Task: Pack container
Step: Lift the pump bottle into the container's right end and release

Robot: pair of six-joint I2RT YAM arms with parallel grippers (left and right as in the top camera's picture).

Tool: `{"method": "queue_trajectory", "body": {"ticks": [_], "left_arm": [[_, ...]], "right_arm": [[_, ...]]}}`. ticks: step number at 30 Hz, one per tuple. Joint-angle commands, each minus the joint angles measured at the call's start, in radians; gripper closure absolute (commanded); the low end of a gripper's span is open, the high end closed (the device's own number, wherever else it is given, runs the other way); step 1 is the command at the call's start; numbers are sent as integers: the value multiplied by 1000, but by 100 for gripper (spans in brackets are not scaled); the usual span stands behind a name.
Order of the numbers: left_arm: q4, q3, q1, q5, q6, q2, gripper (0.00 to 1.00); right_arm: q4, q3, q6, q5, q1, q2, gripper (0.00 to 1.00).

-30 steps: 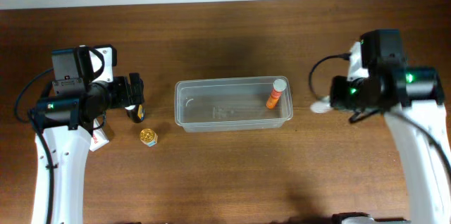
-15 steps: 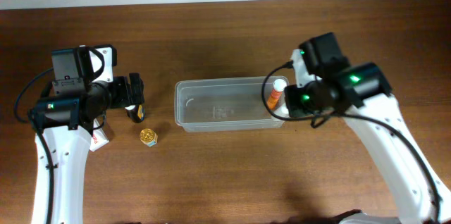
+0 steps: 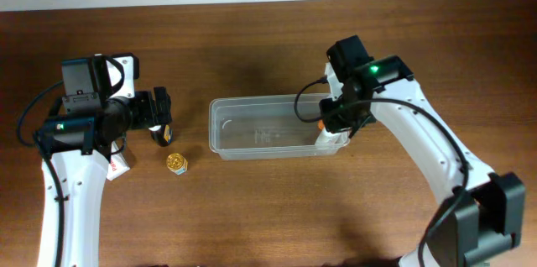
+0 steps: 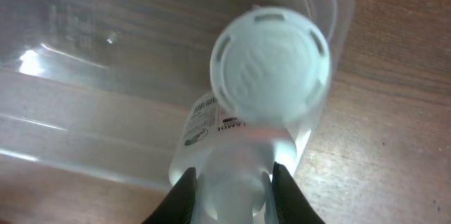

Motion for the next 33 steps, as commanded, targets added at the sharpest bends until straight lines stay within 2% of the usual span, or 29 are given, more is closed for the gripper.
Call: {"method": "queue_trajectory", "body": {"ticks": [1,5,8,11,24,30,33], "left_arm": [[-1,21,1,-4,-10,2,1],[-1,21,1,-4,-10,2,1],[-1,21,1,-4,-9,2,1],[-1,21,1,-4,-10,2,1],[-1,21,1,-4,-9,2,1],[-1,21,1,-4,-9,2,1],[-1,21,1,-4,-9,2,1]], "right_arm": [[12,18,-11,7,10,13,79],[13,18,-11,9,10,17,73],[12,18,-11,10,10,17,61],[12,18,-11,10,10,17,56],[9,18,-42,10,10,3,53],[-12,65,-92,7,10,-111,53],[-23,100,-108,7,8,-192,48]]}}
